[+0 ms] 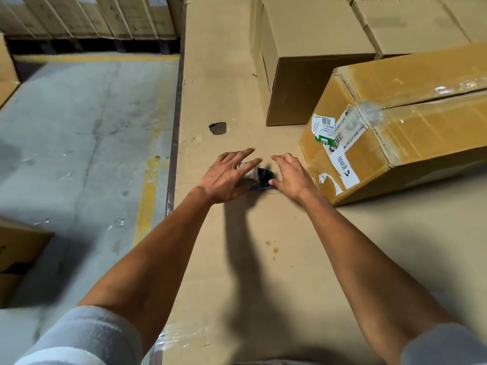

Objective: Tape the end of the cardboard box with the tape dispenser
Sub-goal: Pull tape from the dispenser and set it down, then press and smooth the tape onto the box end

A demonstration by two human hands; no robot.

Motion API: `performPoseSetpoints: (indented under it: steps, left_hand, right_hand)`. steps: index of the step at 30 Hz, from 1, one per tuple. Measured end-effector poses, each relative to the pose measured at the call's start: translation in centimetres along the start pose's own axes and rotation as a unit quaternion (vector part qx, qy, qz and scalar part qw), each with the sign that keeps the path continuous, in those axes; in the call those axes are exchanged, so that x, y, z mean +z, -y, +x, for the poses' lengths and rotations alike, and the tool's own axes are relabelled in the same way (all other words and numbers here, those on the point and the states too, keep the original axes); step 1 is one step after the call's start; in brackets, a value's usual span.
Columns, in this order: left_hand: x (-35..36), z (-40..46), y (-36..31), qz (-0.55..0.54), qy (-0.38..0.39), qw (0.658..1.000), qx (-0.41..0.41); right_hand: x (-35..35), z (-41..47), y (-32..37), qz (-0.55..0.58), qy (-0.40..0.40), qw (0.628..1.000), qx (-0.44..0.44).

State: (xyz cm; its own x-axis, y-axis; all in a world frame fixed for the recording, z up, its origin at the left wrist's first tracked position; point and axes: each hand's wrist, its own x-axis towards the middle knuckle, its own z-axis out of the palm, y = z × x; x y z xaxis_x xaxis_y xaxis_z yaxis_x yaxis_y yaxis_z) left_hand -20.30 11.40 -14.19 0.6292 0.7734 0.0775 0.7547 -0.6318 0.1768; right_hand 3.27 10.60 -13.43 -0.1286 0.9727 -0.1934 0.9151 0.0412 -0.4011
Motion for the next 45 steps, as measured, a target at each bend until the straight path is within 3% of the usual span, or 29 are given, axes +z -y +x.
performPoseSetpoints:
  steps: [6, 11, 15, 23, 30, 37, 41, 45]
  left_hand:
    - [-2.5, 2.1, -5.1, -0.031, -0.077, 0.997, -0.003]
    - [-4.4, 5.2, -11.9, -0.119, -0.133, 0.984, -0.011]
    - [-5.5, 7.9, -17.0, -0.203, -0.165, 0.965, -0.025]
    - [-4.4, 12.9, -24.2, -0.413, -0.182, 0.884, -0.120]
    - [-1.8, 15.0, -27.0, -0.501, -0.204, 0.814, -0.210]
    - [-1.1, 14.6, -27.6, -0.518, -0.163, 0.788, -0.289]
    - [-2.5, 14.4, -27.0, -0.497, -0.183, 0.800, -0.282]
    - [-5.1, 16.5, -26.9, -0.537, -0.246, 0.772, -0.236]
  right_hand:
    - [-7.4, -2.0, 2.0, -0.133, -0.207, 0.965, -0.087]
    - [-14.0, -4.3, 1.8, -0.206, -0.270, 0.936, -0.096]
    - [-17.9, -5.6, -1.2, -0.181, -0.242, 0.951, -0.058]
    - [-21.6, -6.8, -8.0, -0.127, -0.033, 0.989, -0.066]
    - [-20.6, -6.8, -8.4, -0.151, -0.061, 0.986, -0.047]
    - [-20.4, -6.4, -8.7, -0.155, -0.079, 0.984, -0.024]
    - [-20.8, -6.5, -8.7, -0.179, -0.078, 0.978, -0.070]
    - [-21.5, -6.3, -8.8, -0.183, -0.038, 0.975, -0.125]
